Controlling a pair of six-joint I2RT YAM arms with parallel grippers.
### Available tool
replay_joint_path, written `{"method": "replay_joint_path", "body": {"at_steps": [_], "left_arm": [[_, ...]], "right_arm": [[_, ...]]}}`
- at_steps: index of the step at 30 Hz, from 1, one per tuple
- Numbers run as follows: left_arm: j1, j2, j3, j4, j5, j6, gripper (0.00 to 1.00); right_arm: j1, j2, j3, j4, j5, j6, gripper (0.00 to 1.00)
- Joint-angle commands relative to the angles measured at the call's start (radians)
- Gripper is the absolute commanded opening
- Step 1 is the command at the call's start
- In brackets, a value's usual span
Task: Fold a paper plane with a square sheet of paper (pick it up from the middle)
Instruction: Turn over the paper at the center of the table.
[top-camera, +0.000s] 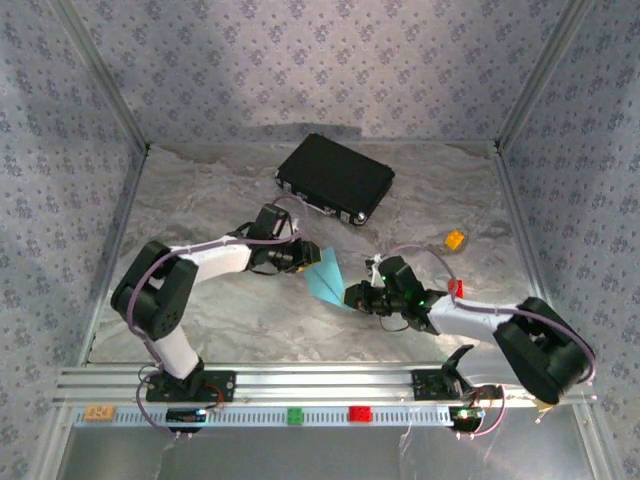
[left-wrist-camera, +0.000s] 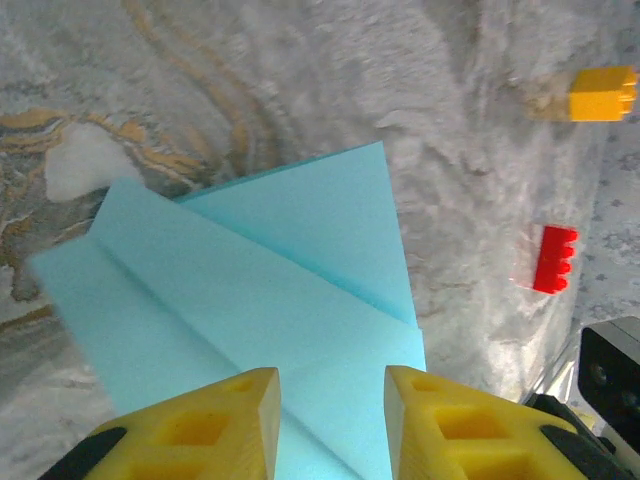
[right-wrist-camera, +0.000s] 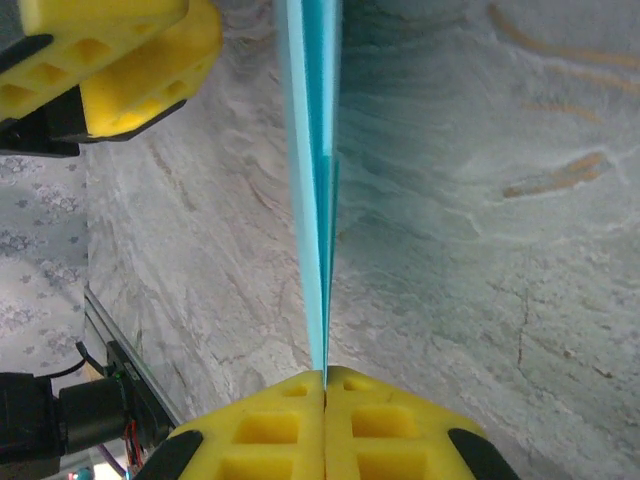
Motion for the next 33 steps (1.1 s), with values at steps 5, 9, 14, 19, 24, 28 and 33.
{"method": "replay_joint_path", "body": {"at_steps": [5,9,14,19,24,28,33], "left_arm": [[-0.020,-0.236,-0.073,-0.071,-0.176,0.039,0.34],[-0.018,-0.391,-0.126,-0.110,-0.300,0.054,0.36],[-0.013,-0.507,-0.152,-0.138,-0.349,0.053,0.37],[-0.011,-0.549,-0.161,-0.176,-0.350,0.036,0.37],[-0.006,-0.549,-0.165,-0.177,-0.346,0.010,0.38],[-0.006,-0.533,-0.144,-0.172,-0.326,-0.002,0.38],[-0.005,-0.564,-0.149,-0.195,-0.323,0.014,0.38]], "right_arm": [[0.050,-0.237,0.020,-0.242,0.204,-0.202,0.07],[0.076,-0.375,0.043,-0.395,0.363,-0.247,0.06],[0.082,-0.491,0.062,-0.568,0.508,-0.143,0.05],[0.086,-0.594,0.072,-0.691,0.558,-0.031,0.04],[0.102,-0.652,0.042,-0.702,0.584,0.022,0.04],[0.111,-0.646,0.048,-0.701,0.570,0.024,0.04],[0.127,-0.651,0.089,-0.769,0.566,0.008,0.03]]}}
